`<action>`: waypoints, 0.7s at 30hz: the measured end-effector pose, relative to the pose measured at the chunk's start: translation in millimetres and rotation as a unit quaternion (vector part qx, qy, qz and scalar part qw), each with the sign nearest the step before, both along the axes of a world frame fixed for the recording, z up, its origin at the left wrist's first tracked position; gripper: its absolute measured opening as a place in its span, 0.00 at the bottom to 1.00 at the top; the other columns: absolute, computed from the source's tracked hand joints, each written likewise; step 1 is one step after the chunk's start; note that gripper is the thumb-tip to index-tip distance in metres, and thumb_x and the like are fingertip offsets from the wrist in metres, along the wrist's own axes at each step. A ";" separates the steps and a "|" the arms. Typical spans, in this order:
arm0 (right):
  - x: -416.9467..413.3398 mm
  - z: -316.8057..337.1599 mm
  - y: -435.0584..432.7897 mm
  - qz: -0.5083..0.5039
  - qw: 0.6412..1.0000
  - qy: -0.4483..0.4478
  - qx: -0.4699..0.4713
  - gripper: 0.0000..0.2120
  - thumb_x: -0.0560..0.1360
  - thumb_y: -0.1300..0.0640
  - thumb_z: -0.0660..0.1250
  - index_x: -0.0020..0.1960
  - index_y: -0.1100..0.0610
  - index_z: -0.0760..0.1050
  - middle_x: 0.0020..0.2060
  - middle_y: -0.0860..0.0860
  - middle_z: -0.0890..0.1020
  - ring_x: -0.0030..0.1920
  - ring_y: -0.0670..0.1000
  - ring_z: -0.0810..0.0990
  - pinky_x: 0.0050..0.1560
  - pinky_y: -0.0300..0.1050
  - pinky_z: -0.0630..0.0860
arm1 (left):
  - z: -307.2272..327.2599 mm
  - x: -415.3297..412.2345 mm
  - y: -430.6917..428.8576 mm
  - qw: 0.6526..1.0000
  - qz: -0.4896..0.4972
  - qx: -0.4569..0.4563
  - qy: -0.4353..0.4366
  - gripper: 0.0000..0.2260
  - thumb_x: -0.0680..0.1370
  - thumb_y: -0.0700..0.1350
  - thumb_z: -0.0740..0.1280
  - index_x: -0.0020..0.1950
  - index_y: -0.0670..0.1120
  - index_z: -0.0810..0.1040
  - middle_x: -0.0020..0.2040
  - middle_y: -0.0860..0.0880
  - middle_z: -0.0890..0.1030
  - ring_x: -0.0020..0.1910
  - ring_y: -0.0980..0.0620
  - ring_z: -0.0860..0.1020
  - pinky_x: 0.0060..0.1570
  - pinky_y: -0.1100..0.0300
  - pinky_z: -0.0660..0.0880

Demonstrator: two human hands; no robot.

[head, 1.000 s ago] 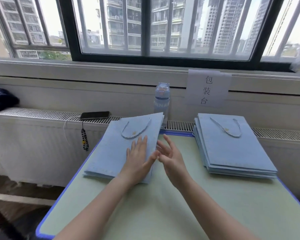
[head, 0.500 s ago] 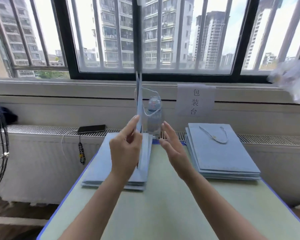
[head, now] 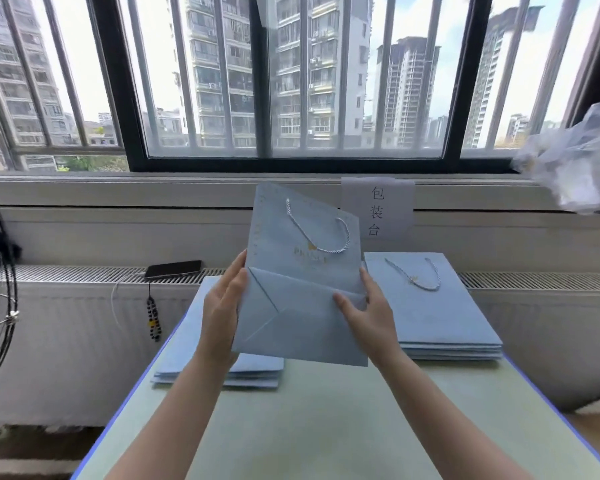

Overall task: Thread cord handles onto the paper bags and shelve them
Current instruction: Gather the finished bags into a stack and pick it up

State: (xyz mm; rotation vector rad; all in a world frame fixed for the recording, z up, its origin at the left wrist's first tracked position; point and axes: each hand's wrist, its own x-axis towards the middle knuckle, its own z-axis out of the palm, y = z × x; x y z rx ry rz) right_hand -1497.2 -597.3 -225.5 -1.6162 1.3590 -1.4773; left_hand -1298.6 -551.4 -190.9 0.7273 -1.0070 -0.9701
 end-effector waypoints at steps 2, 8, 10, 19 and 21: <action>-1.8 5.0 3.5 -0.001 0.999 0.035 -0.004 0.29 0.76 0.55 0.68 0.74 0.54 0.62 0.72 0.48 0.65 0.72 0.47 0.63 0.72 0.43 0.59 | 0.7 -9.8 -0.8 0.999 0.022 -0.009 -0.023 0.17 0.79 0.35 0.61 0.62 0.53 0.77 0.56 0.52 0.82 0.51 0.52 0.81 0.48 0.62 0.78; 4.9 30.8 29.5 0.160 0.983 -0.090 -0.030 0.27 0.73 0.39 0.59 0.69 0.49 0.66 0.61 0.40 0.75 0.61 0.38 0.74 0.62 0.40 0.71 | -7.4 -82.1 -7.7 0.963 -0.026 -0.133 -0.234 0.15 0.78 0.40 0.63 0.63 0.54 0.74 0.60 0.57 0.79 0.60 0.60 0.77 0.56 0.67 0.73; -9.9 35.7 25.8 0.113 0.980 -0.154 -0.052 0.16 0.77 0.48 0.60 0.63 0.52 0.71 0.53 0.46 0.80 0.54 0.43 0.80 0.56 0.42 0.76 | -16.2 -105.4 -16.4 0.947 -0.027 -0.160 -0.278 0.15 0.79 0.41 0.59 0.62 0.57 0.73 0.60 0.60 0.76 0.61 0.65 0.74 0.59 0.71 0.70; -132.4 15.4 -21.9 -0.135 0.986 -0.081 -0.058 0.15 0.77 0.64 0.65 0.63 0.55 0.76 0.54 0.46 0.82 0.45 0.32 0.79 0.46 0.27 0.74 | -66.0 -162.6 -105.5 0.875 0.029 -0.022 -0.482 0.28 0.77 0.48 0.60 0.76 0.43 0.58 0.77 0.43 0.56 0.77 0.45 0.50 0.74 0.54 0.47; -161.0 14.3 -31.5 -0.154 0.986 -0.060 -0.017 0.16 0.76 0.65 0.66 0.63 0.56 0.76 0.53 0.45 0.81 0.42 0.33 0.79 0.41 0.23 0.72 | -79.4 -171.4 -121.9 0.885 0.049 0.045 -0.461 0.29 0.79 0.45 0.63 0.77 0.42 0.54 0.77 0.40 0.53 0.77 0.45 0.49 0.72 0.58 0.46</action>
